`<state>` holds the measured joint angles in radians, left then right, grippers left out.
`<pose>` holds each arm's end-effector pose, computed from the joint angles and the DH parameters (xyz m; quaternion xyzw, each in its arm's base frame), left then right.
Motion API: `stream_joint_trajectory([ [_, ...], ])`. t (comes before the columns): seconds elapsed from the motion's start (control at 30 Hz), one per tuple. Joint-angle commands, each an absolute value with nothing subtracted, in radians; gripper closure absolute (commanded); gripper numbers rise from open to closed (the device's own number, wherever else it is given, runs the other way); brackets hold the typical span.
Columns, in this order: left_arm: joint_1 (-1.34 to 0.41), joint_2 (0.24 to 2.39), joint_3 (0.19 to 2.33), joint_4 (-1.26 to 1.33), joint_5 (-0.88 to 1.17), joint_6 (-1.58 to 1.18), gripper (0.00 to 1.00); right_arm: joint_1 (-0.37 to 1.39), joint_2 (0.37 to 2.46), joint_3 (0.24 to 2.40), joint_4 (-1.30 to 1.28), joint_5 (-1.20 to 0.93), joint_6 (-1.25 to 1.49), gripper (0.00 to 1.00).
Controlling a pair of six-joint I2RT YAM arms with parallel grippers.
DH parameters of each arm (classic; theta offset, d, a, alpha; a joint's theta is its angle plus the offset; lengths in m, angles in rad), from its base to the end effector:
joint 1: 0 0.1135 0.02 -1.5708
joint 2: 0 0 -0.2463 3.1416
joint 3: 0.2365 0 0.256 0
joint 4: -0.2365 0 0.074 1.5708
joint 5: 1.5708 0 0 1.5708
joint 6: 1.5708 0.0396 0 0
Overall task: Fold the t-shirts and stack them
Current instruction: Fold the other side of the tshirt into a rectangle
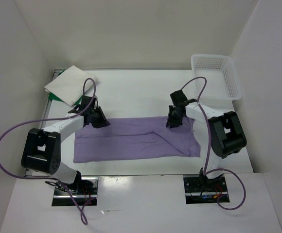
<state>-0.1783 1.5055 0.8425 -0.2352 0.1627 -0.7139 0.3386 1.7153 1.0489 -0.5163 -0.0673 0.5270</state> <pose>0.3014 -0.0608 0.1649 -0.2231 0.9144 -0.2111 0.2636 0.3114 0.1125 0.1455 0.0858 0.9769 0.1108 0.1611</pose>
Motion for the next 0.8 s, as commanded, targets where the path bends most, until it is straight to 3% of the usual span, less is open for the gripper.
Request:
stream_joint_trajectory([
  [0.0, -0.176, 1.523, 0.847, -0.196, 0.176, -0.726, 0.77, 0.348, 1.677, 1.045, -0.514, -0.055, 0.520, 0.70],
  [0.33, -0.176, 1.532, 0.847, -0.178, 0.176, -0.726, 0.77, 0.380, 1.617, 1.025, -0.575, -0.087, 0.511, 0.96],
  [0.5, -0.176, 1.542, 0.847, -0.160, 0.198, -0.735, 0.77, 0.409, 1.557, 0.990, -0.612, -0.164, 0.523, 1.00],
  [0.77, -0.176, 1.551, 0.876, -0.160, 0.198, -0.744, 0.77, 0.540, 1.516, 0.969, -0.632, -0.265, 0.638, 0.98],
])
